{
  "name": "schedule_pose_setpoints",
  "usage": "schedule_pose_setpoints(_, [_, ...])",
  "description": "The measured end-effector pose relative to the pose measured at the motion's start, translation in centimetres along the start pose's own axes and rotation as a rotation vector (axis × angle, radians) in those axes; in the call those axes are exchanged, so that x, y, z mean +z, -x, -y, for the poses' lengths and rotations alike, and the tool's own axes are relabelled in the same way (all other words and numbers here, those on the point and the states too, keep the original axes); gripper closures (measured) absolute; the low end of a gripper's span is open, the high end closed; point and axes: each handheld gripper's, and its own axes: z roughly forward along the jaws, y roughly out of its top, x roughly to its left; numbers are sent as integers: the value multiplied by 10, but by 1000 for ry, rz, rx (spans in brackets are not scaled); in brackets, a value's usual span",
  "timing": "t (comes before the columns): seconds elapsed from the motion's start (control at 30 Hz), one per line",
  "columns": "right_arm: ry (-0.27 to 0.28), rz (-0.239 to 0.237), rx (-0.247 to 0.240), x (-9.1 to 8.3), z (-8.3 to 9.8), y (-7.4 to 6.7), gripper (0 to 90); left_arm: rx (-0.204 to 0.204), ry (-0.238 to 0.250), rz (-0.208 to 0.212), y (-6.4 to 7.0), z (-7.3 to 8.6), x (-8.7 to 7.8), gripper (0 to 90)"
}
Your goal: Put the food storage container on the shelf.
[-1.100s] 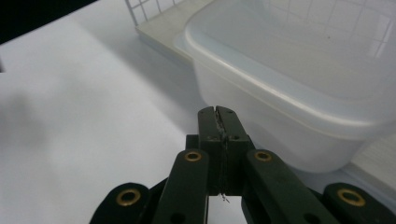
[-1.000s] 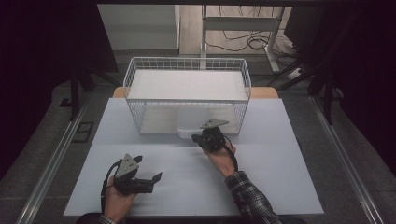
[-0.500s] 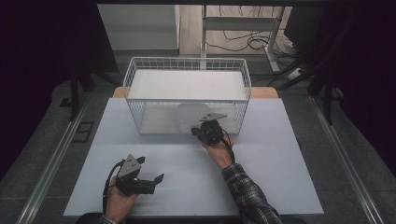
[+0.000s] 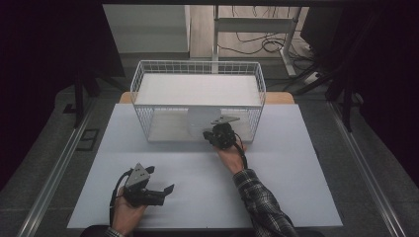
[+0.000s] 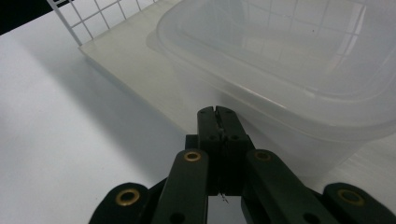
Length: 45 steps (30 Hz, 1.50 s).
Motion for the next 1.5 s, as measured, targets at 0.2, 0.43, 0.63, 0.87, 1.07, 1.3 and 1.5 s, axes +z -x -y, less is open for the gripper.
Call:
schedule_pose_setpoints(0.2, [-1, -33, 33, -6, -1, -3, 747, 5, -4, -3, 0, 0, 0, 34])
schedule_pose_setpoints(0.43, [2, -40, 34, -15, 3, -6, 565, 1, -8, -4, -1, 1, 1, 33])
schedule_pose_setpoints(0.63, [-1, -48, 20, -22, 5, -8, 442, 1, -12, -7, -1, 1, 2, 33])
schedule_pose_setpoints(0.87, [-14, -57, -14, -27, 6, -14, 331, -2, -8, -2, -2, 1, 2, 32])
schedule_pose_setpoints(1.07, [-25, -66, -38, -29, 8, -21, 243, -5, -5, 4, -2, 1, 2, 31])
schedule_pose_setpoints(1.3, [-28, -75, -53, -30, 11, -24, 144, -4, -6, 5, -2, 1, 3, 31])
schedule_pose_setpoints(1.5, [-26, -85, -68, -35, 14, -29, 83, -4, -7, 8, -2, 2, 3, 30])
